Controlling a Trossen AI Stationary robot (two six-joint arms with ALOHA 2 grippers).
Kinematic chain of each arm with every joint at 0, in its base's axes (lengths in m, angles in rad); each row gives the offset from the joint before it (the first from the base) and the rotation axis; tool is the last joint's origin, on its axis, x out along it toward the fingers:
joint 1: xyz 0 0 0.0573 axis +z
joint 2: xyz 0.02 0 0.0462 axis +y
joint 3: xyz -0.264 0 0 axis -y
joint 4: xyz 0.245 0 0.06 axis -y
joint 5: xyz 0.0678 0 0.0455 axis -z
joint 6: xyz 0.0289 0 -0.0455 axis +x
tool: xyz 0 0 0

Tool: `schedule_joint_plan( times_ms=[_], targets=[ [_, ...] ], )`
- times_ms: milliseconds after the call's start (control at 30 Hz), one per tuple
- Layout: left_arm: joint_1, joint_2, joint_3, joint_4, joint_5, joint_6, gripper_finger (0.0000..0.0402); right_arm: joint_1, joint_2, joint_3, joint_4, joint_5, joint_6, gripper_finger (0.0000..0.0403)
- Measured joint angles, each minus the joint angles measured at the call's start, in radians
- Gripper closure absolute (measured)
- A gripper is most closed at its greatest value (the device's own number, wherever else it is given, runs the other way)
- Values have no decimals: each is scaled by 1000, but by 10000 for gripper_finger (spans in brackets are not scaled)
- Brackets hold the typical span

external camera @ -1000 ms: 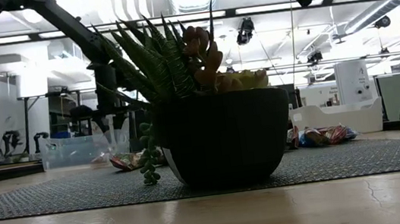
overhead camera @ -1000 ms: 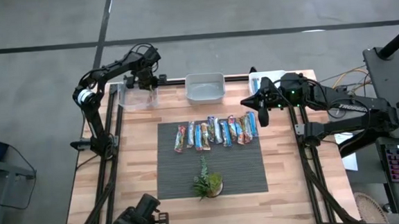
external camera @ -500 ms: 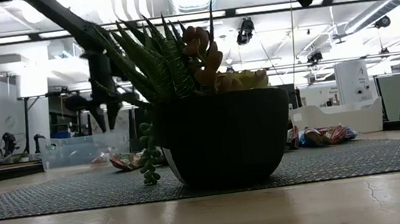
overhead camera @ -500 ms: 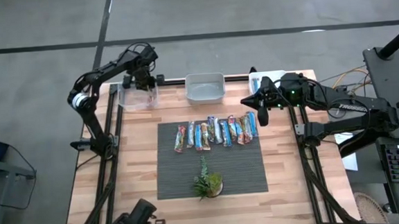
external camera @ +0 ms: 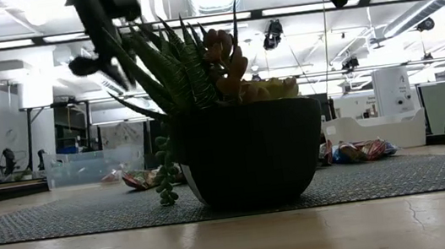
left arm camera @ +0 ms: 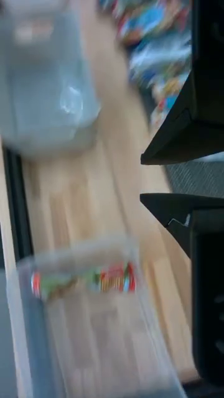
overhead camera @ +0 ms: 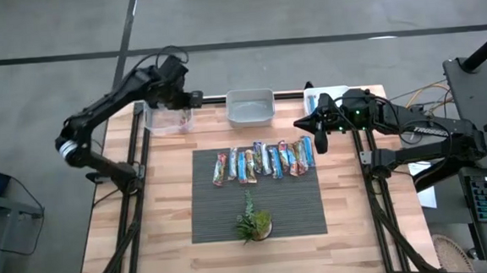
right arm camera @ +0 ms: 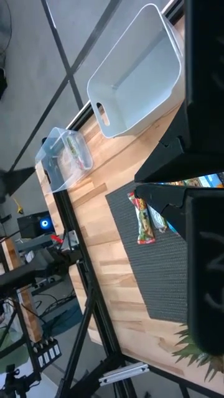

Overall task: Pick and place Granola Bars by type
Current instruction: Put the red granola bar into the transparent bin

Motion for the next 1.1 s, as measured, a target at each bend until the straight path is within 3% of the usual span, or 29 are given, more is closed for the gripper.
schedule_joint_plan(
  times_ms=[267,700,1100],
  targets=[
    [-215,-102,0,86,-14,-103,395,0,0,0,0,0,0,394],
    [-538,-102,0,243,-49,-318,401,0,0,-1,-1,-1,0,394],
    [-613,-102,-16,503,-68,-413,401,0,0,-1,-1,-1,0,394]
  ],
)
